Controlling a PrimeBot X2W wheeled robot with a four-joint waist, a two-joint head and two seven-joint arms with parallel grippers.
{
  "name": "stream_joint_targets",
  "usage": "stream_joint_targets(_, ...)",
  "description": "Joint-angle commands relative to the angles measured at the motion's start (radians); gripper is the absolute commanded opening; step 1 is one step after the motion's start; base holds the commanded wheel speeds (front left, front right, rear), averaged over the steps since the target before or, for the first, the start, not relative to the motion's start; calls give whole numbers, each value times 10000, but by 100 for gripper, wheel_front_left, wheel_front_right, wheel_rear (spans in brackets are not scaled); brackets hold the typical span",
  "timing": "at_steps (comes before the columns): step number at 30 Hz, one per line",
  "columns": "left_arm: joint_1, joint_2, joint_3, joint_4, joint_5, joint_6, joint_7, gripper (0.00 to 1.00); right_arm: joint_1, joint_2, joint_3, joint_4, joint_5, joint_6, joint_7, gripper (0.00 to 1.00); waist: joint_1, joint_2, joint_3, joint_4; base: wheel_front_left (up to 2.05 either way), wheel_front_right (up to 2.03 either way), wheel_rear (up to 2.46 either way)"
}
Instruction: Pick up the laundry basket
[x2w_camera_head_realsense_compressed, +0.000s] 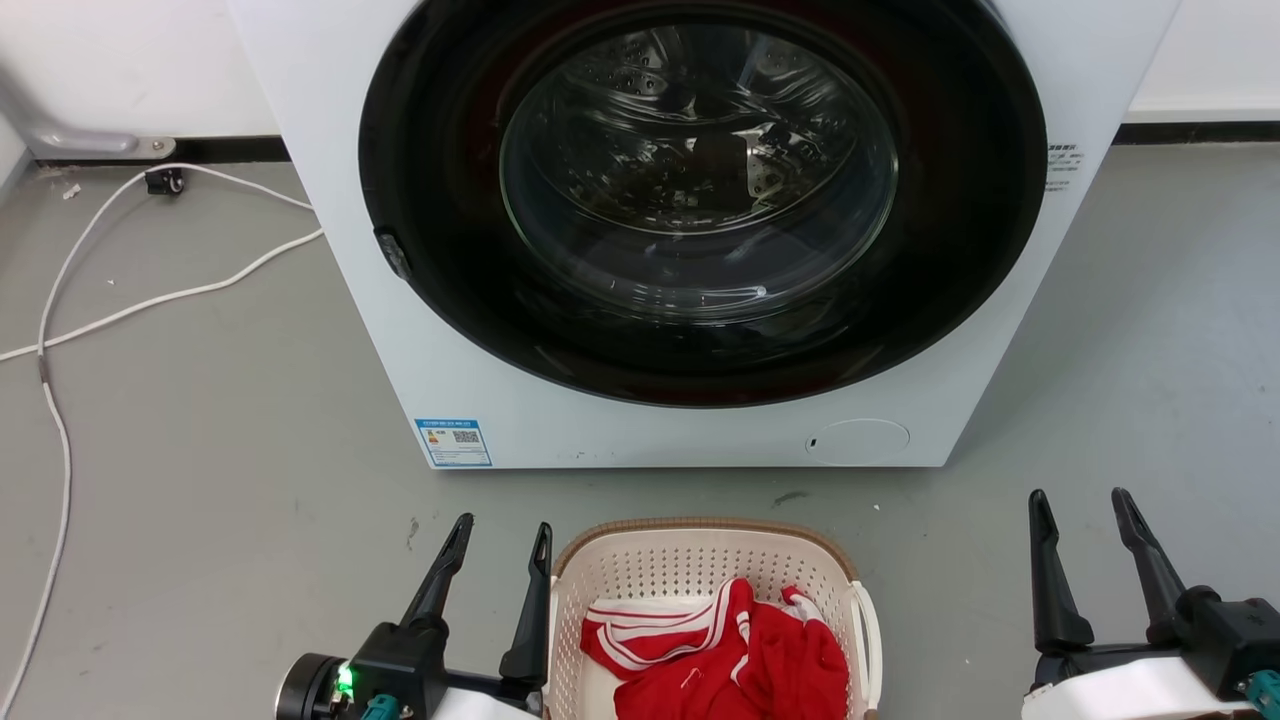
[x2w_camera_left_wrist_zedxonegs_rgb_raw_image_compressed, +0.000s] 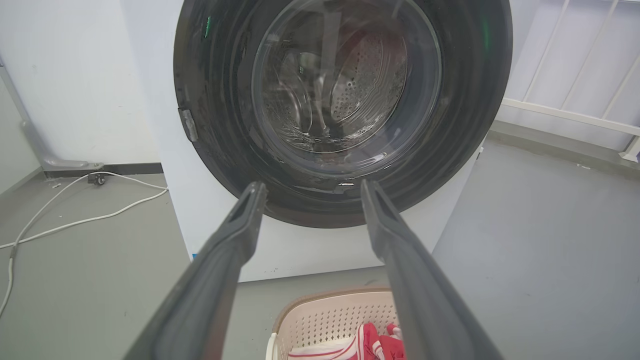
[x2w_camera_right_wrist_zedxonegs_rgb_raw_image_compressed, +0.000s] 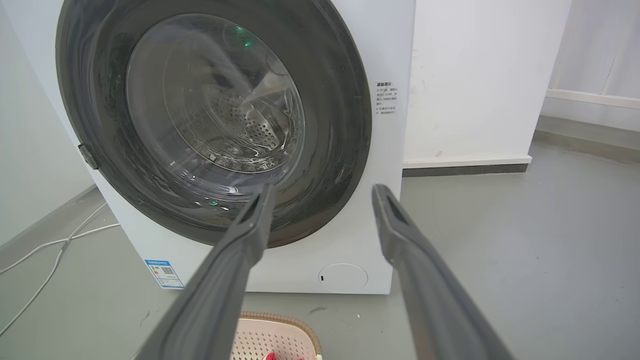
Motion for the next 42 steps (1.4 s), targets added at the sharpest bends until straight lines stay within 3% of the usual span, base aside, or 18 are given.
stream_joint_targets(1, -38, -6, -1, 1, -23, 48, -24, 100, -115, -5, -11, 11, 4, -3, -40, 100, 0, 0, 49, -6, 0, 0, 0)
stream_joint_targets(9, -503, -5, 82, 253, 37, -26, -24, 100, -662, -5, 132, 202, -151, -3, 188, 100, 0, 0, 900, -159, 0, 0, 0)
stream_joint_targets(20, -2109, 21, 638, 1936, 30, -339, -22, 100, -2481, -3, 542, 1782, -184, -3, 523, 100, 0, 0, 2785, -343, 0, 0, 0)
stream_joint_targets(32, -4673, 408, 1011, 5320, 3, -700, -23, 100, -4726, 1, 937, 4386, 134, -3, 802, 100, 0, 0, 4538, -436, 0, 0, 0)
stream_joint_targets(42, -6939, 589, 630, 8438, -160, -938, 607, 100, -6502, -14, 1430, 7327, 280, -5, 1471, 100, 0, 0, 5701, -502, 0, 0, 0)
